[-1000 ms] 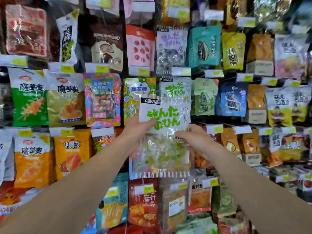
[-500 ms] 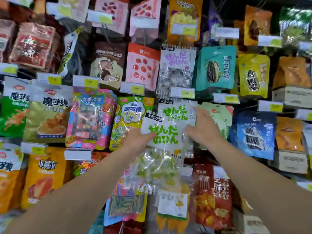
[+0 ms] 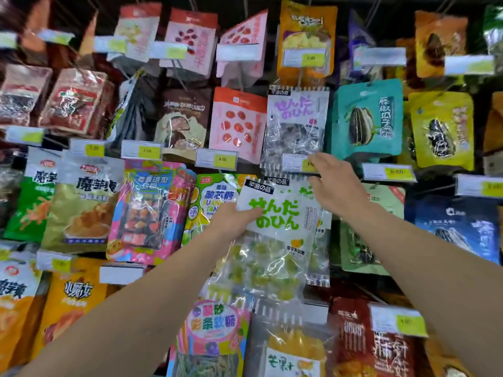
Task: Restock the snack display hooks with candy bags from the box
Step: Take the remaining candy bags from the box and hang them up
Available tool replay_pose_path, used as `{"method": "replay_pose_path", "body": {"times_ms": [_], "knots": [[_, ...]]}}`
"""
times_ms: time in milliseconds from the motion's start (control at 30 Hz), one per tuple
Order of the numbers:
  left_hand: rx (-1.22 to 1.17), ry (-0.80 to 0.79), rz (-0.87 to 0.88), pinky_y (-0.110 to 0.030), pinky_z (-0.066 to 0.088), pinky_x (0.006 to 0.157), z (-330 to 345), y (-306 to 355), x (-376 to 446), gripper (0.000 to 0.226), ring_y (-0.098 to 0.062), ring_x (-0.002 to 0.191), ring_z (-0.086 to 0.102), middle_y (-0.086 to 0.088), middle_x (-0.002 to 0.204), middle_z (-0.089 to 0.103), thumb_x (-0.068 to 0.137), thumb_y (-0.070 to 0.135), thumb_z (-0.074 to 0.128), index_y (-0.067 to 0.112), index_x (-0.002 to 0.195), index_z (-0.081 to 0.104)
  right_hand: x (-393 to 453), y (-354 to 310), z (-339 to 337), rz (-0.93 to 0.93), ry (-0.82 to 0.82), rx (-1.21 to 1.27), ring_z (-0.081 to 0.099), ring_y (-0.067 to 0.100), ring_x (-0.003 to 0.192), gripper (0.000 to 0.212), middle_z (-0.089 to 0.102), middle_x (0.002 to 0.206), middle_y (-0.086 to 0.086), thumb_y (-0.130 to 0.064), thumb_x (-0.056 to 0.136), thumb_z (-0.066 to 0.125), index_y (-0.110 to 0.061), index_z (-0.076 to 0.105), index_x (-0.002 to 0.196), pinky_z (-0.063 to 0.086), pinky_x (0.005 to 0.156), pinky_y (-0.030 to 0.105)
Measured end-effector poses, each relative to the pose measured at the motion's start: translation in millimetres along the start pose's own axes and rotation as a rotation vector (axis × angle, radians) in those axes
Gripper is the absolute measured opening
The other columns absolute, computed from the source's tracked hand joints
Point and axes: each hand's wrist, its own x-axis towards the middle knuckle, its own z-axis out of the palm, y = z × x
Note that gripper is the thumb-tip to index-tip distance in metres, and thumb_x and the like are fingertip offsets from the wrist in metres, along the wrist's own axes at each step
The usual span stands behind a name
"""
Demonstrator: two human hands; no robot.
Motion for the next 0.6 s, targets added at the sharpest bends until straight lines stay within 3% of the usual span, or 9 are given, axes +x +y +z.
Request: {"method": "replay_pose_path", "body": {"times_ms": [233,300,367,467,600], "knots": [[-0.072,0.029,0.021,-0.039,0.057,0.069,20.5,1.6,17.5,0.02,-0.026,0.081,0.07,-0.01,0.097,0.075,0.086,0.023,0.073,0.011,0.102,0.069,16.2,5.0,-5.7,-0.05,0.159,0.06,0.053,0.035,0.12,0.036,0.06,0.134,0.003,-0.016,0.1,0.048,-0.018,0.059,0.134,0.046,0.102,0.045],[-0.087,0.044,0.026,-0.04,0.057,0.074,28.2,3.5,21.4,0.019,-0.024,0.084,0.07,-0.008,0.098,0.074,0.085,0.025,0.073,0.014,0.1,0.069,17.6,6.4,-9.1,-0.038,0.178,0.102,0.056,0.033,0.118,0.034,0.062,0.133,0.003,-0.021,0.102,0.047,-0.02,0.061,0.133,0.048,0.098,0.042],[-0.11,0.051,0.027,-0.046,0.059,0.083,36.4,6.0,27.4,0.018,-0.025,0.09,0.07,-0.006,0.099,0.075,0.084,0.027,0.073,0.016,0.099,0.071,19.5,9.0,-12.2,-0.008,0.185,0.166,0.062,0.028,0.103,0.032,0.068,0.124,0.005,-0.024,0.103,0.046,-0.021,0.064,0.13,0.05,0.084,0.033],[-0.132,0.071,0.019,-0.052,0.057,0.085,46.7,13.5,33.0,0.013,-0.028,0.094,0.07,-0.006,0.099,0.074,0.082,0.025,0.074,0.017,0.093,0.071,21.1,11.0,-15.5,0.015,0.172,0.192,0.055,0.02,0.074,0.032,0.072,0.107,0.007,-0.028,0.104,0.045,-0.024,0.065,0.128,0.04,0.066,0.028],[-0.098,0.127,-0.021,-0.052,0.058,0.082,55.0,22.8,41.2,0.026,-0.03,0.092,0.069,-0.007,0.098,0.072,0.074,0.03,0.075,0.014,0.094,0.068,23.5,11.3,-17.6,0.055,0.139,0.208,0.054,0.018,0.07,0.031,0.068,0.091,0.0,-0.033,0.104,0.044,-0.028,0.065,0.126,0.041,0.065,0.028]]}}
